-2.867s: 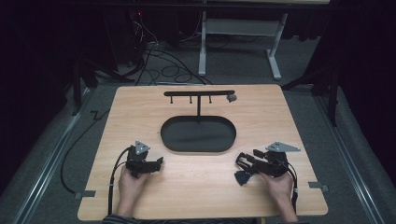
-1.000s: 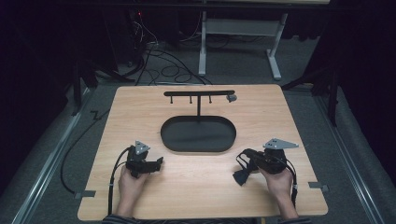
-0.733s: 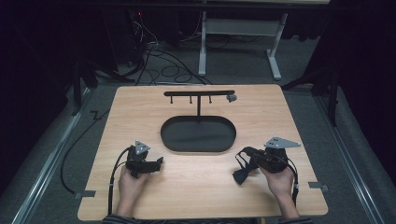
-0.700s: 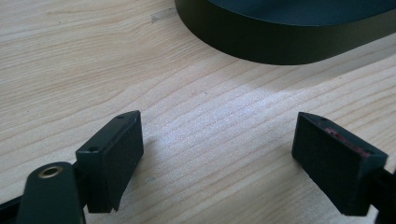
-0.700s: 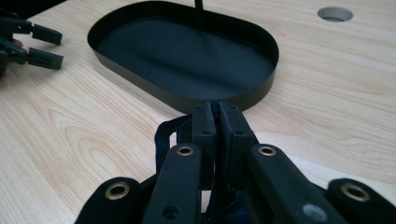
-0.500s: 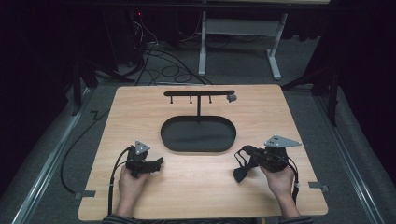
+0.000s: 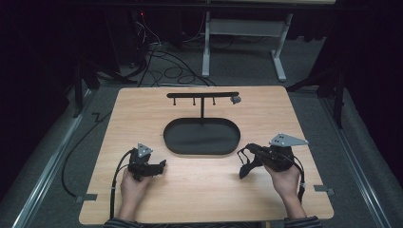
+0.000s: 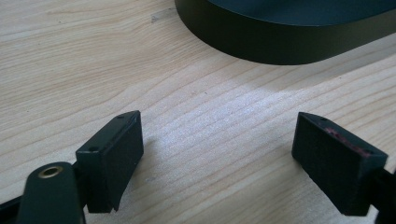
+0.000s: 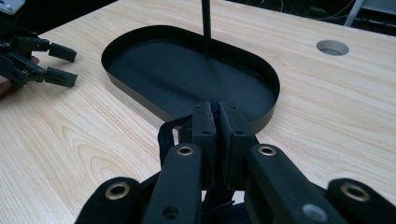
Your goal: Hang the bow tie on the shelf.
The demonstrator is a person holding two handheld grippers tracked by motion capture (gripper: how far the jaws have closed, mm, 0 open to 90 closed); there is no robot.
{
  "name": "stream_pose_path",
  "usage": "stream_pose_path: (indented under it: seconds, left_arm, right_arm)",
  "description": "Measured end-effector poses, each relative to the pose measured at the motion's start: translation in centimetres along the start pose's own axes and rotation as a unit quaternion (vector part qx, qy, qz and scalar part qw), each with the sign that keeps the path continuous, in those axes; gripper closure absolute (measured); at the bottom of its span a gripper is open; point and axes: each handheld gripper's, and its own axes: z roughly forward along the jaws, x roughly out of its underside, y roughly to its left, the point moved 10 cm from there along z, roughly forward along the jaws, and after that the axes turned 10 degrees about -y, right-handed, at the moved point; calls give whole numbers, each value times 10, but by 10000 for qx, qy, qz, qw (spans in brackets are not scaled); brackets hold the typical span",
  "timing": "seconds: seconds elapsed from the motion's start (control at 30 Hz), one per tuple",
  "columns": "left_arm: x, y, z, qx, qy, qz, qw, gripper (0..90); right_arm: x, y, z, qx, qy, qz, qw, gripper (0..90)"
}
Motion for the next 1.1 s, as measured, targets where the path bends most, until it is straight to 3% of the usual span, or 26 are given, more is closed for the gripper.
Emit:
stream_pose_path:
  seconds: [0.57,1.1]
  left_arm:
    - [0,0,0,1,1,2,10000,169]
    - [0,0,0,2,0,2,10000,169]
  right_arm:
    - [-25,5,0,-3,-181,-263,9995,875]
    - [-47,7,7,-94,-324,-333,9989,875]
